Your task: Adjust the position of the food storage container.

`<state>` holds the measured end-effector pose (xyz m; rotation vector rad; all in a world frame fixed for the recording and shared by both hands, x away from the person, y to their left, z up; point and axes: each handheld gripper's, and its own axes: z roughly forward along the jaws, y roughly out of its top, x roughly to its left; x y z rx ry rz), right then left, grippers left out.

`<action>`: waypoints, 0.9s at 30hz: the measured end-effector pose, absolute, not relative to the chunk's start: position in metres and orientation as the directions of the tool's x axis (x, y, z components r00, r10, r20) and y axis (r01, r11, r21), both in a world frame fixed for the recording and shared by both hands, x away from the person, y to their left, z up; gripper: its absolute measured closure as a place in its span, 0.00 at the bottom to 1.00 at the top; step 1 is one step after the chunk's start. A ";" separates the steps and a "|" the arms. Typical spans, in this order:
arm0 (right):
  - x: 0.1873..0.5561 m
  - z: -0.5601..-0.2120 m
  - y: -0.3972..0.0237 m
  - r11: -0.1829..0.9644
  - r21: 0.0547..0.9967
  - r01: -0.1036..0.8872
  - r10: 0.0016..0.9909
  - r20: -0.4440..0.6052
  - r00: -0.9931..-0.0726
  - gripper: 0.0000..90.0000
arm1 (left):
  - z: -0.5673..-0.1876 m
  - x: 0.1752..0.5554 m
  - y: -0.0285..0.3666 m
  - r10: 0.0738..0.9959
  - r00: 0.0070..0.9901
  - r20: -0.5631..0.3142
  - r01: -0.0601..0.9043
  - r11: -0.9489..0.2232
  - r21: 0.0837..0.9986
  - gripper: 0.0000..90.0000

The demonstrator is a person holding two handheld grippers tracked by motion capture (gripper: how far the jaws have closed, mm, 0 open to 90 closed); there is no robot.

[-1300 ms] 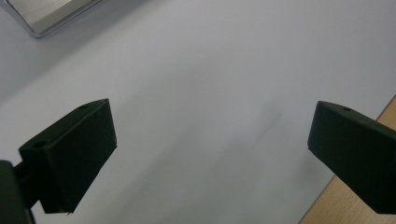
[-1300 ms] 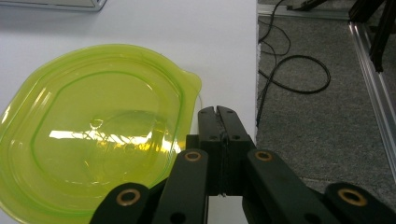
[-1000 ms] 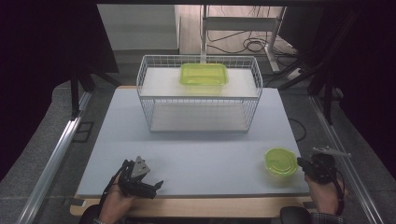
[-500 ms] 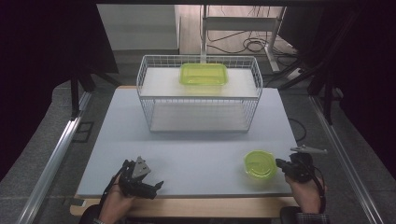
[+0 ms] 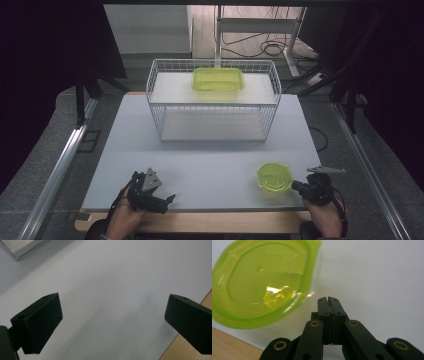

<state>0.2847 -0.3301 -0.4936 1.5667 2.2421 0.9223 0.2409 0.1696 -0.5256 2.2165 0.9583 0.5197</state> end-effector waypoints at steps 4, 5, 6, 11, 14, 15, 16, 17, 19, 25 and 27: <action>0.286 -0.497 -0.321 0.236 0.624 0.745 0.890 0.169 -0.423 0.98 | -0.526 0.241 0.169 0.751 0.653 0.094 0.491 -0.515 0.702 0.01; 0.287 -0.498 -0.318 0.236 0.624 0.745 0.884 0.179 -0.431 0.98 | -0.526 0.241 0.169 0.751 0.654 0.095 0.491 -0.516 0.702 0.01; 0.287 -0.499 -0.317 0.239 0.625 0.743 0.882 0.180 -0.435 0.98 | -0.526 0.241 0.169 0.750 0.655 0.095 0.490 -0.517 0.702 0.01; 0.293 -0.501 -0.305 0.246 0.624 0.741 0.859 0.215 -0.465 0.98 | -0.526 0.241 0.169 0.747 0.657 0.097 0.490 -0.521 0.698 0.01; 0.297 -0.502 -0.297 0.248 0.625 0.740 0.842 0.238 -0.484 0.98 | -0.527 0.241 0.169 0.746 0.658 0.099 0.489 -0.524 0.697 0.01; 0.299 -0.503 -0.294 0.253 0.624 0.739 0.837 0.242 -0.491 0.98 | -0.527 0.241 0.168 0.746 0.659 0.099 0.489 -0.525 0.697 0.01; 0.300 -0.503 -0.290 0.260 0.625 0.737 0.832 0.242 -0.499 0.98 | -0.527 0.241 0.168 0.746 0.659 0.100 0.489 -0.525 0.696 0.01; 0.302 -0.504 -0.287 0.262 0.623 0.737 0.828 0.248 -0.504 0.98 | -0.527 0.241 0.168 0.745 0.659 0.100 0.490 -0.526 0.695 0.01; 0.306 -0.505 -0.281 0.266 0.624 0.734 0.813 0.263 -0.519 0.98 | -0.527 0.241 0.168 0.744 0.660 0.102 0.489 -0.529 0.694 0.01; 0.318 -0.510 -0.259 0.284 0.610 0.740 0.771 0.314 -0.555 0.98 | -0.527 0.242 0.167 0.744 0.661 0.100 0.491 -0.529 0.692 0.01; 0.321 -0.511 -0.249 0.294 0.607 0.738 0.754 0.328 -0.569 0.98 | -0.527 0.242 0.167 0.744 0.661 0.101 0.490 -0.530 0.692 0.01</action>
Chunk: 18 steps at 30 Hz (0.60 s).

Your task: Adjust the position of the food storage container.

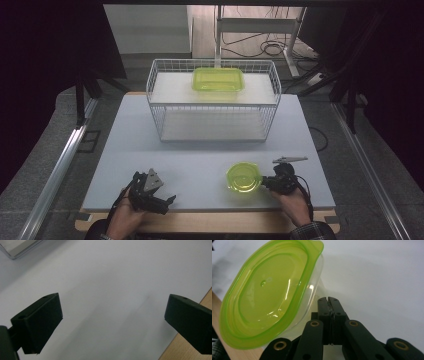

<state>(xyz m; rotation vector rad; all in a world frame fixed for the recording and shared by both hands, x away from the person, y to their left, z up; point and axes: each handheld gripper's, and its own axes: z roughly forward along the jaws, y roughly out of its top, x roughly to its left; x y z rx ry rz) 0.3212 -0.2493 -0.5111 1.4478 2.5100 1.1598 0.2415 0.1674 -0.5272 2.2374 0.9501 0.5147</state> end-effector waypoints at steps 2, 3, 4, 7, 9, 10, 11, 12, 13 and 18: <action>0.324 -0.511 -0.239 0.310 0.604 0.734 0.738 0.334 -0.587 0.98 | -0.527 0.242 0.168 0.743 0.661 0.102 0.489 -0.530 0.692 0.01; 0.326 -0.512 -0.233 0.315 0.606 0.731 0.729 0.338 -0.595 0.98 | -0.527 0.242 0.168 0.743 0.661 0.102 0.489 -0.530 0.693 0.01; 0.327 -0.512 -0.227 0.325 0.606 0.727 0.723 0.337 -0.604 0.98 | -0.527 0.241 0.168 0.743 0.661 0.102 0.489 -0.530 0.693 0.01; 0.332 -0.513 -0.210 0.351 0.605 0.715 0.701 0.336 -0.629 0.98 | -0.527 0.241 0.168 0.741 0.663 0.102 0.489 -0.532 0.692 0.01; 0.336 -0.514 -0.201 0.364 0.601 0.712 0.689 0.340 -0.640 0.98 | -0.527 0.241 0.168 0.742 0.663 0.101 0.489 -0.531 0.692 0.01; 0.337 -0.515 -0.196 0.369 0.601 0.709 0.683 0.341 -0.645 0.98 | -0.527 0.241 0.168 0.742 0.663 0.100 0.489 -0.531 0.691 0.01; 0.338 -0.515 -0.192 0.375 0.599 0.708 0.676 0.346 -0.651 0.98 | -0.526 0.241 0.168 0.742 0.663 0.100 0.489 -0.531 0.692 0.01; 0.340 -0.516 -0.188 0.378 0.597 0.708 0.670 0.351 -0.654 0.98 | -0.526 0.241 0.168 0.741 0.664 0.100 0.489 -0.531 0.692 0.01; 0.341 -0.516 -0.184 0.383 0.597 0.705 0.666 0.351 -0.658 0.98 | -0.527 0.241 0.168 0.741 0.663 0.101 0.489 -0.532 0.691 0.01; 0.344 -0.519 -0.169 0.403 0.593 0.697 0.645 0.357 -0.676 0.98 | -0.527 0.241 0.168 0.741 0.663 0.101 0.490 -0.532 0.690 0.01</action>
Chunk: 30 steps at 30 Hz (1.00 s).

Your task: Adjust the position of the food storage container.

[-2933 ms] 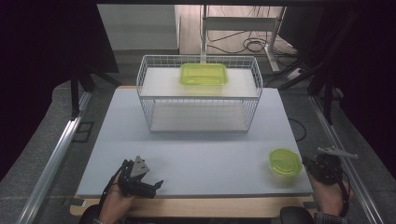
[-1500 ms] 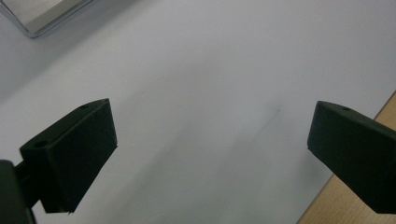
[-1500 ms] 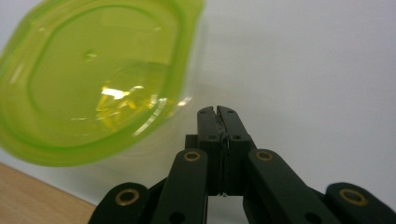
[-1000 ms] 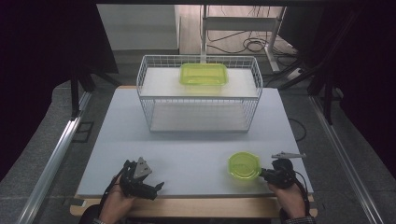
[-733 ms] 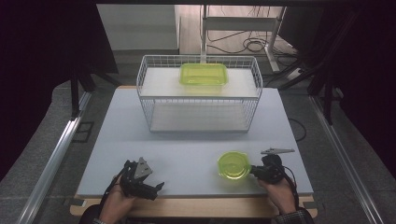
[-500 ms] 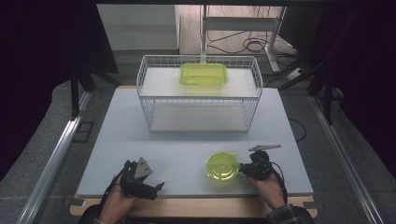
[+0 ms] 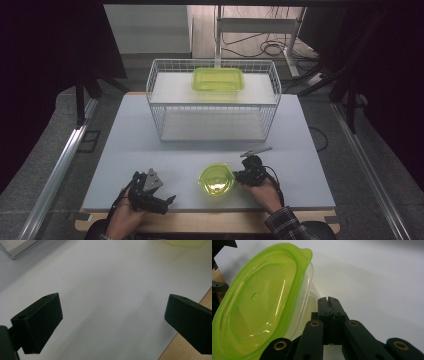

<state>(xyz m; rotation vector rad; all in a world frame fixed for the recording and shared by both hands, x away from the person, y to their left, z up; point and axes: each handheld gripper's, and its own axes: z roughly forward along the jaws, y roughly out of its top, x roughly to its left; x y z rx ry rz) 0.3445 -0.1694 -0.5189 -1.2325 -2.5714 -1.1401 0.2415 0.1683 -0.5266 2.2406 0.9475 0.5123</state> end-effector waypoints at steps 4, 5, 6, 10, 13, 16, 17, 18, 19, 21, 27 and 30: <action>0.347 -0.520 -0.167 0.418 0.599 0.683 0.645 0.334 -0.687 0.98 | -0.527 0.241 0.169 0.742 0.663 0.101 0.491 -0.532 0.689 0.01; 0.347 -0.519 -0.169 0.415 0.604 0.681 0.650 0.327 -0.686 0.98 | -0.527 0.241 0.169 0.743 0.662 0.100 0.492 -0.531 0.690 0.01; 0.347 -0.517 -0.173 0.414 0.612 0.674 0.658 0.311 -0.686 0.97 | -0.527 0.241 0.169 0.744 0.661 0.100 0.492 -0.530 0.690 0.01; 0.346 -0.508 -0.187 0.410 0.644 0.646 0.677 0.259 -0.689 0.94 | -0.526 0.241 0.169 0.747 0.657 0.101 0.492 -0.526 0.694 0.01; 0.343 -0.500 -0.198 0.409 0.673 0.617 0.682 0.223 -0.696 0.88 | -0.525 0.241 0.170 0.760 0.644 0.093 0.502 -0.511 0.698 0.01; 0.337 -0.493 -0.207 0.426 0.696 0.579 0.682 0.173 -0.710 0.80 | -0.522 0.240 0.171 0.770 0.633 0.083 0.507 -0.493 0.707 0.02; 0.336 -0.491 -0.210 0.427 0.702 0.570 0.685 0.161 -0.711 0.78 | -0.521 0.240 0.171 0.772 0.630 0.080 0.508 -0.488 0.710 0.02; 0.334 -0.489 -0.213 0.426 0.712 0.558 0.686 0.148 -0.712 0.74 | -0.521 0.240 0.172 0.773 0.629 0.078 0.508 -0.485 0.712 0.02; 0.332 -0.487 -0.215 0.430 0.718 0.548 0.688 0.132 -0.714 0.71 | -0.521 0.240 0.172 0.774 0.629 0.075 0.507 -0.481 0.715 0.02; 0.329 -0.485 -0.218 0.434 0.728 0.531 0.694 0.106 -0.712 0.62 | -0.520 0.239 0.172 0.772 0.632 0.069 0.505 -0.478 0.719 0.02; 0.326 -0.484 -0.224 0.430 0.751 0.501 0.704 0.068 -0.707 0.37 | -0.521 0.238 0.170 0.762 0.642 0.086 0.481 -0.488 0.729 0.02; 0.324 -0.485 -0.228 0.425 0.759 0.493 0.697 0.072 -0.713 0.26 | -0.522 0.238 0.170 0.760 0.643 0.095 0.477 -0.494 0.727 0.01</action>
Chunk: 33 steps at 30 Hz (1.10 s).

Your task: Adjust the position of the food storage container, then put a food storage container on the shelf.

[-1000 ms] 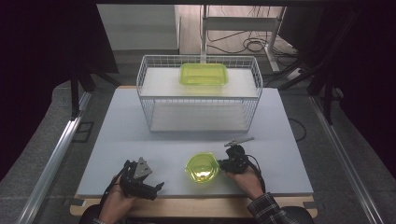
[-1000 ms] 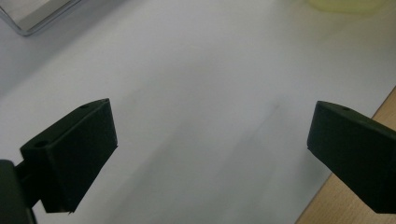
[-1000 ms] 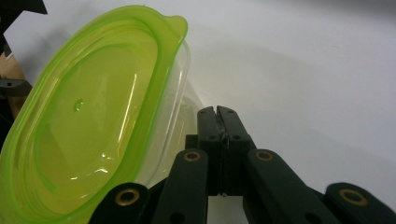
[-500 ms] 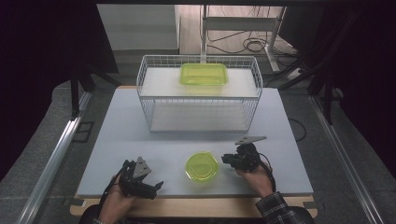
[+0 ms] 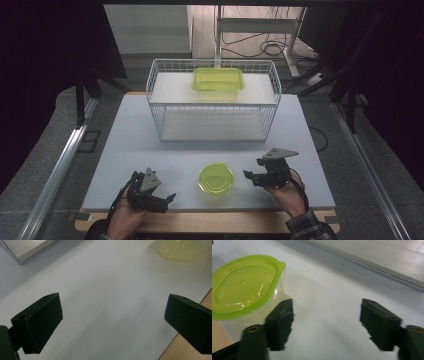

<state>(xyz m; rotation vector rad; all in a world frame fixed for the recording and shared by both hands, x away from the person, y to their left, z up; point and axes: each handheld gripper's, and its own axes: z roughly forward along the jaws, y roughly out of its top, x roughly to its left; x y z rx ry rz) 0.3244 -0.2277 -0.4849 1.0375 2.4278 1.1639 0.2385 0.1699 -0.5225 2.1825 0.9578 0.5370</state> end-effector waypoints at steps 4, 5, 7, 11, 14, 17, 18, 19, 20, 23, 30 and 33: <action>0.322 -0.490 -0.233 0.424 0.757 0.497 0.684 0.093 -0.724 0.16 | -0.523 0.238 0.169 0.756 0.646 0.107 0.468 -0.503 0.726 0.01; 0.322 -0.491 -0.234 0.423 0.755 0.500 0.685 0.094 -0.722 0.15 | -0.523 0.238 0.169 0.755 0.646 0.109 0.468 -0.505 0.726 0.01; 0.322 -0.492 -0.236 0.425 0.749 0.508 0.686 0.099 -0.721 0.12 | -0.524 0.238 0.168 0.754 0.648 0.110 0.468 -0.507 0.724 0.01; 0.322 -0.492 -0.235 0.415 0.755 0.507 0.679 0.114 -0.725 0.08 | -0.524 0.239 0.168 0.751 0.649 0.117 0.466 -0.515 0.719 0.01; 0.322 -0.492 -0.234 0.415 0.757 0.505 0.673 0.118 -0.730 0.05 | -0.525 0.239 0.168 0.753 0.648 0.117 0.467 -0.514 0.720 0.01; 0.322 -0.491 -0.233 0.413 0.760 0.502 0.668 0.121 -0.734 0.03 | -0.525 0.239 0.169 0.754 0.647 0.115 0.467 -0.511 0.721 0.01; 0.323 -0.491 -0.232 0.412 0.759 0.503 0.668 0.124 -0.734 0.03 | -0.525 0.239 0.169 0.754 0.646 0.116 0.467 -0.511 0.722 0.01; 0.323 -0.490 -0.232 0.413 0.758 0.504 0.667 0.125 -0.734 0.03 | -0.525 0.239 0.169 0.754 0.647 0.117 0.466 -0.512 0.721 0.00; 0.323 -0.490 -0.232 0.412 0.759 0.505 0.667 0.126 -0.734 0.03 | -0.525 0.239 0.169 0.753 0.648 0.117 0.466 -0.512 0.722 0.00; 0.324 -0.488 -0.231 0.402 0.758 0.514 0.660 0.149 -0.736 0.04 | -0.525 0.239 0.168 0.752 0.648 0.123 0.463 -0.517 0.720 0.00; 0.329 -0.483 -0.223 0.389 0.760 0.521 0.646 0.178 -0.742 0.05 | -0.525 0.239 0.169 0.753 0.647 0.124 0.462 -0.516 0.721 0.00; 0.330 -0.480 -0.217 0.387 0.759 0.524 0.645 0.183 -0.742 0.05 | -0.525 0.239 0.168 0.752 0.647 0.124 0.462 -0.516 0.721 0.00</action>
